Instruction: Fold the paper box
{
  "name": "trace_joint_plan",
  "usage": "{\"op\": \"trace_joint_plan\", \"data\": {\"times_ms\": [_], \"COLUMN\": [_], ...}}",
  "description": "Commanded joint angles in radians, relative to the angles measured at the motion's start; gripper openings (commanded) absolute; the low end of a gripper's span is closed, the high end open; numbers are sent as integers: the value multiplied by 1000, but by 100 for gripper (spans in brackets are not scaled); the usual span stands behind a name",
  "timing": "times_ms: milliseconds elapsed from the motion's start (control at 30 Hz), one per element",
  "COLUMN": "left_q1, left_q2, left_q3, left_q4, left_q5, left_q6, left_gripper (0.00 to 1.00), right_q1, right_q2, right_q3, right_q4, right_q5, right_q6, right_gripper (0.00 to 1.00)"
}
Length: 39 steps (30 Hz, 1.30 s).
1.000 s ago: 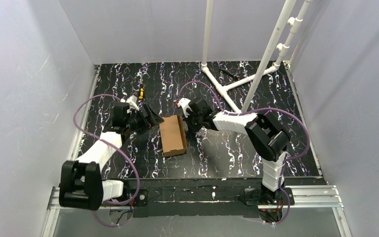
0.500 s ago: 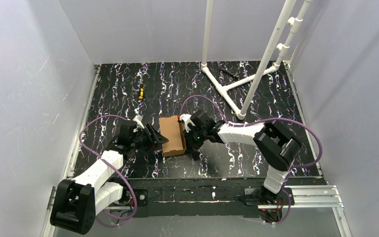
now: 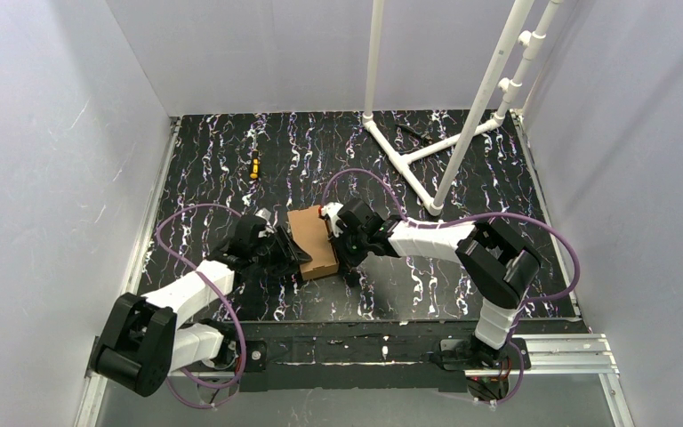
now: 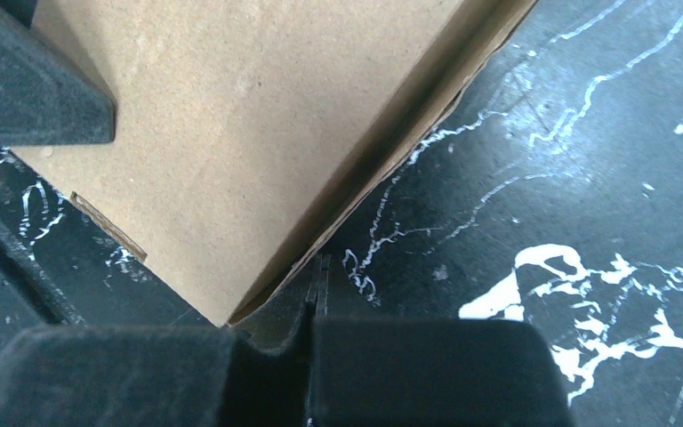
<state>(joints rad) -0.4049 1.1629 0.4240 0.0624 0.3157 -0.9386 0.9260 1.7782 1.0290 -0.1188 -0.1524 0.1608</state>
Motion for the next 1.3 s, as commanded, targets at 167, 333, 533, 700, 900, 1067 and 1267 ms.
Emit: {"op": "trace_joint_plan", "data": {"times_ms": [167,333,533,700,900,1067,1267], "left_q1": [-80,-47,29,136,223,233,230], "left_q2": [35,-15,-72,-47,133,283,500], "left_q3": [48,33,26,54,164,261,354], "left_q4": [67,4,-6,4,66,102,138], "left_q5": [-37,-71,-41,2,108,142,198], "left_q6": [-39,1,71,126,181,185,143], "left_gripper": [43,47,68,97,98,94,60], "right_q1": [46,-52,-132,-187,-224,-221,-117], "right_q2": [-1,-47,-39,27,205,324,387], "right_q3": [49,1,25,106,327,502,594], "right_q4": [27,43,45,101,109,60,-15], "right_q5": [82,142,148,181,61,49,96], "right_q6": [-51,-125,-188,-259,-246,-187,-190], "right_gripper": [1,2,2,4,4,2,1]}}
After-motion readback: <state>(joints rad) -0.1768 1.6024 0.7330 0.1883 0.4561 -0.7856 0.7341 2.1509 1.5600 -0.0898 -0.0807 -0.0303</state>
